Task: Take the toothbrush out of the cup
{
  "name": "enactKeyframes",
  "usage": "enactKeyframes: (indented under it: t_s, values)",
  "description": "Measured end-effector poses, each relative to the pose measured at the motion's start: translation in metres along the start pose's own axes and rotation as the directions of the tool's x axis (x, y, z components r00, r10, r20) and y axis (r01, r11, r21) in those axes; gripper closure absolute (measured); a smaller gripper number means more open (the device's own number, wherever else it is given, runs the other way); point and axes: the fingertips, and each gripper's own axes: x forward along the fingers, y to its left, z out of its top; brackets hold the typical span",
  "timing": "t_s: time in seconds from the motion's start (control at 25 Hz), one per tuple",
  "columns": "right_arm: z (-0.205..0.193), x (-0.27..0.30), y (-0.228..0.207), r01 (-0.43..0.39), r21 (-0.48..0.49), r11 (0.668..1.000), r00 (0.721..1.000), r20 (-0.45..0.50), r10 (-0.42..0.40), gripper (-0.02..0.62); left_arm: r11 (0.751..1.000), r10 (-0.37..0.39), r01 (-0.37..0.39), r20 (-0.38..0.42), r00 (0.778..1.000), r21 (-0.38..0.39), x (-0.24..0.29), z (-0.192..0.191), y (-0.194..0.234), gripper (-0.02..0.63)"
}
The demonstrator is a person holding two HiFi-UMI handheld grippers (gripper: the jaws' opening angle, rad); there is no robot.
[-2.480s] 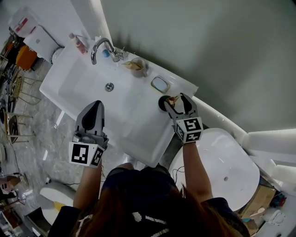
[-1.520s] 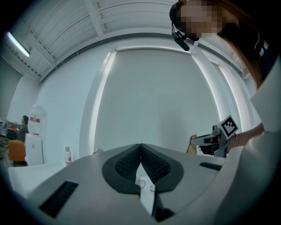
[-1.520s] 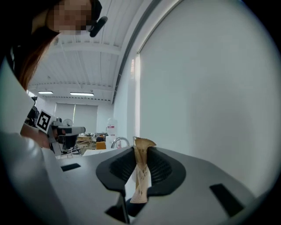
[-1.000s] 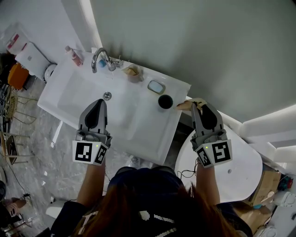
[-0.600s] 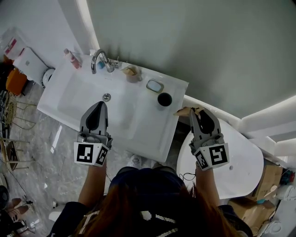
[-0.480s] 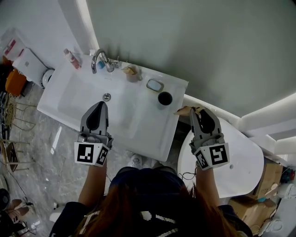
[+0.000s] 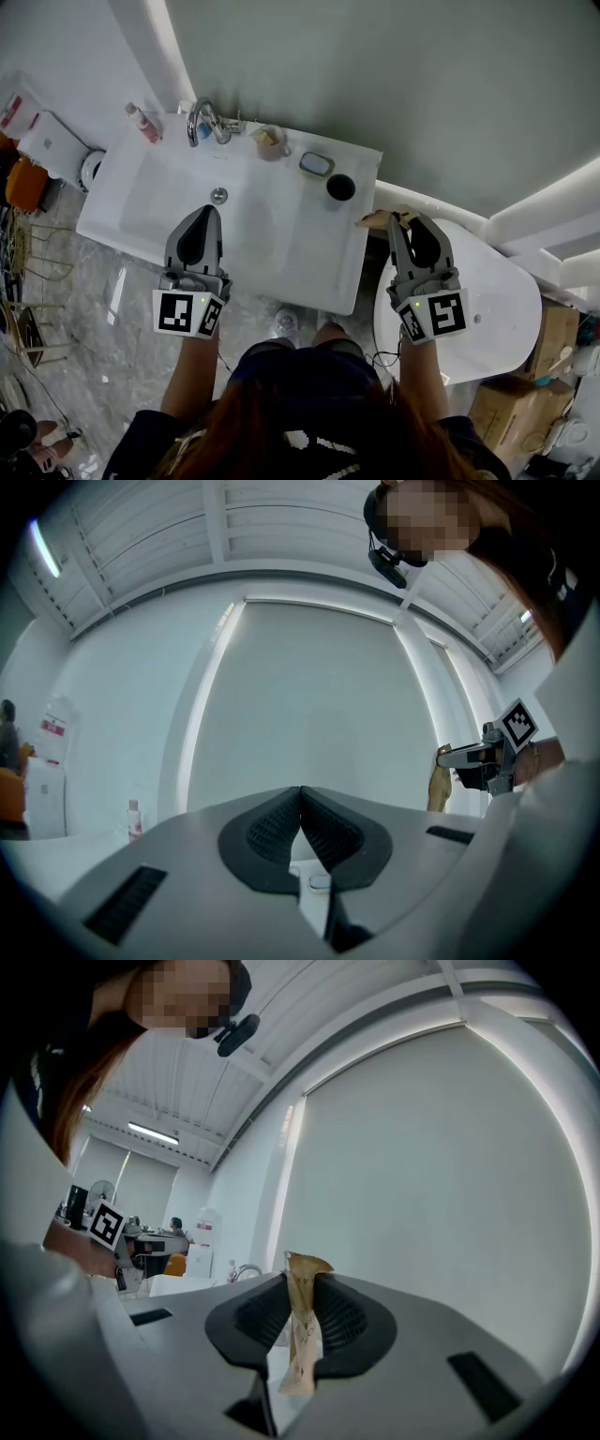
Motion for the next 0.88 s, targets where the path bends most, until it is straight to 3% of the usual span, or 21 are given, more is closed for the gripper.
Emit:
enactKeyframes:
  t_s: [0.44,0.88]
  values:
    - [0.005,-0.007,0.008,-0.024,-0.012,1.000,1.000,0.012,0.024,0.512,0.999,0.043,-0.043,0.005,0.999,-0.009,-0.017,-0.002,0.002,0.588]
    - [0.018,-0.033,-0.009,-0.112,-0.008,0.994,0.992,0.064,0.112,0.512,0.994,0.109,-0.109,0.008,0.994,-0.006,-0.028,0.003,-0.044,0.588]
